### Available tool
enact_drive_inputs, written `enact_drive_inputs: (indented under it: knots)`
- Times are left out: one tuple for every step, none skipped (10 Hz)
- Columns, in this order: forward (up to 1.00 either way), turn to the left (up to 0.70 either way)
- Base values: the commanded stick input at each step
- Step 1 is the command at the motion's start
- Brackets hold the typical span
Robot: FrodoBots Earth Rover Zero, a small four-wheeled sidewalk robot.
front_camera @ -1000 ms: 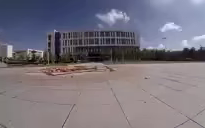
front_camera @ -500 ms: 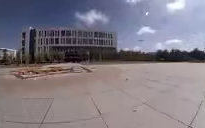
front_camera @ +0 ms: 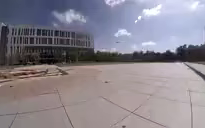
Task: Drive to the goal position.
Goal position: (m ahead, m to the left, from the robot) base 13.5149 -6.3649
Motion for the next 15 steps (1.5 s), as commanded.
enact_drive_inputs:
  knots:
    - [0.7,-0.35]
    - [0.7,-0.35]
    - [0.7,-0.35]
    - [0.7,-0.35]
    - [0.66,-0.31]
    - [0.43,-0.1]
    - [0.18,-0.02]
    - [0.05,0.0]
    - [0.06,0.0]
    - [0.06,0.0]
    - [0.05,0.0]
    - [0.05,0.0]
    - [0.05,0.0]
    - [0.05,0.0]
    - [0.05,0.0]
